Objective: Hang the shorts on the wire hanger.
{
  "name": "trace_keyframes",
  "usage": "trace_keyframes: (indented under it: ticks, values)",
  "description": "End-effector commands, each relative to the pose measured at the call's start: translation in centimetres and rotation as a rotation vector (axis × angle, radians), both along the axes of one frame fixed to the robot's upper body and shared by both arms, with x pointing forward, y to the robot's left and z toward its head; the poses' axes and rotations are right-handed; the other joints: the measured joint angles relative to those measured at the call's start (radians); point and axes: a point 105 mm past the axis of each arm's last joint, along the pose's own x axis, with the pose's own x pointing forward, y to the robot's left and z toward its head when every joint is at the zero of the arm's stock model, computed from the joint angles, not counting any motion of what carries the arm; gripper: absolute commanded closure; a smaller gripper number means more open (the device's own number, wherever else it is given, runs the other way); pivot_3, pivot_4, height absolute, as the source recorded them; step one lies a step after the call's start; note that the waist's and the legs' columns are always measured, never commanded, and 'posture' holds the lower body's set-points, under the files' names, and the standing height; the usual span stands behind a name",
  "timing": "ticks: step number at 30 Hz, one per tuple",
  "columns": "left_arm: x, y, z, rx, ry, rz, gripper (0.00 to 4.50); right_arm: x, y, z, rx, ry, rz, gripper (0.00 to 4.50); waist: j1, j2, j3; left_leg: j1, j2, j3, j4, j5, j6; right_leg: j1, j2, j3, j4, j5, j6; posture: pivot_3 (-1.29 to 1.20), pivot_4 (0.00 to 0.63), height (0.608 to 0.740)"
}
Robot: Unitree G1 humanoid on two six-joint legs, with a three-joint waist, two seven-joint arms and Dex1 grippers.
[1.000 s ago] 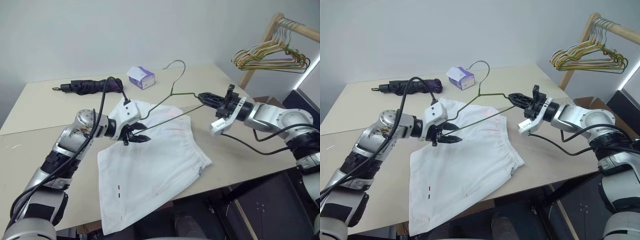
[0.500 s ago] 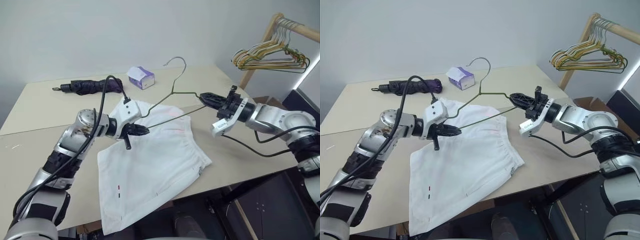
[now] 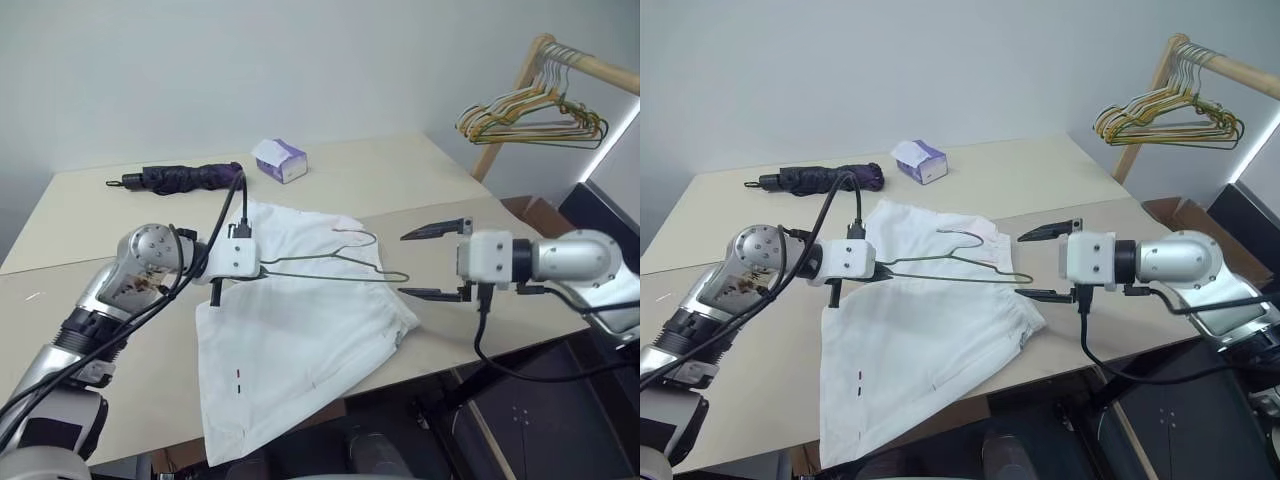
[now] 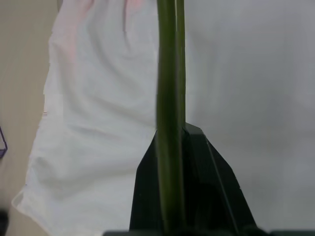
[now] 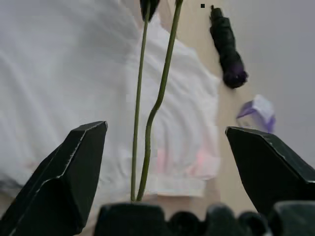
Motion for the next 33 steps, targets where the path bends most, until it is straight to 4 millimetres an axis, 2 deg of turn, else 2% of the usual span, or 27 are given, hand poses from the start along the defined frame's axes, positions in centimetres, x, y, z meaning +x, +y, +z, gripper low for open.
trace_keyframes:
  ticks: [1,5,10,13,16,22,24,27,32,33]
  values:
    - [0.1,-1.0,2.0,-0.051,-0.055,-0.043,4.5,0.8,-0.1,1.1,-0.065,0.085,-0.064,0.02,0.004,0.001,0.0,0.0,0.0,0.001,0.0,0.0,0.0,-0.001,0.0,0.001,0.0,0.0,0.0,-0.09,0.0,0.74]
    - [0.1,-1.9,2.5,-0.072,-0.081,-0.067,4.5,1.4,-0.8,-1.4,-0.225,0.199,-0.122,0.02,0.021,0.001,0.0,-0.006,0.0,0.001,0.0,0.0,0.0,-0.009,0.001,-0.001,0.001,0.002,0.003,-0.09,0.001,0.74]
    - [0.2,-2.7,2.9,-0.098,-0.085,-0.079,4.5,2.3,-0.2,-2.9,-0.284,0.246,-0.184,0.02,0.039,0.001,-0.001,-0.021,-0.001,0.004,0.004,0.0,0.0,-0.025,0.004,-0.002,0.008,0.004,0.002,-0.09,0.001,0.74]
    - [0.2,-2.9,3.1,-0.103,-0.089,-0.082,4.5,2.7,0.2,-3.1,-0.292,0.251,-0.197,0.02,0.043,0.002,-0.001,-0.031,-0.001,0.007,0.01,0.0,0.0,-0.034,0.004,-0.003,0.011,0.004,0.002,-0.08,0.001,0.74]
    - [0.3,-2.9,3.1,-0.102,-0.091,-0.087,4.5,2.9,0.7,-3.1,-0.291,0.262,-0.202,0.62,0.048,0.002,-0.001,-0.033,-0.002,0.007,0.011,0.0,0.0,-0.034,0.004,-0.002,0.01,0.005,0.003,-0.08,0.001,0.74]
    - [0.3,-2.9,3.1,-0.102,-0.103,-0.083,4.5,2.7,1.3,-2.9,-0.288,0.272,-0.196,2.71,0.062,0.002,-0.001,-0.033,-0.002,0.008,0.011,0.0,0.0,-0.034,0.004,-0.003,0.01,0.005,0.004,-0.08,0.002,0.74]
    - [0.3,-2.9,2.9,-0.099,-0.102,-0.084,4.5,2.6,1.4,-2.8,-0.286,0.271,-0.195,3.54,0.065,0.002,-0.001,-0.033,-0.002,0.008,0.011,0.0,0.0,-0.034,0.004,-0.003,0.01,0.005,0.004,-0.08,0.0,0.74]
    - [0.2,-2.9,2.7,-0.1,-0.104,-0.089,4.5,2.4,1.6,-2.8,-0.283,0.274,-0.187,4.49,0.065,0.002,-0.001,-0.033,-0.003,0.008,0.011,0.0,0.0,-0.034,0.004,-0.003,0.01,0.005,0.004,-0.08,0.0,0.74]
    - [0.1,-3.1,2.9,-0.143,-0.127,-0.104,4.5,2.1,1.6,-2.6,-0.23,0.3,-0.2,4.49,0.065,0.002,-0.001,-0.033,-0.003,0.008,0.011,0.0,0.0,-0.034,0.004,-0.003,0.01,0.005,0.004,-0.09,0.0,0.74]
    - [0.0,-2.9,2.8,-0.154,-0.114,-0.105,4.23,2.0,1.5,-2.5,-0.21,0.307,-0.212,4.5,0.065,0.002,-0.001,-0.033,-0.002,0.008,0.011,0.0,0.0,-0.034,0.004,-0.003,0.01,0.005,0.004,-0.09,0.0,0.74]
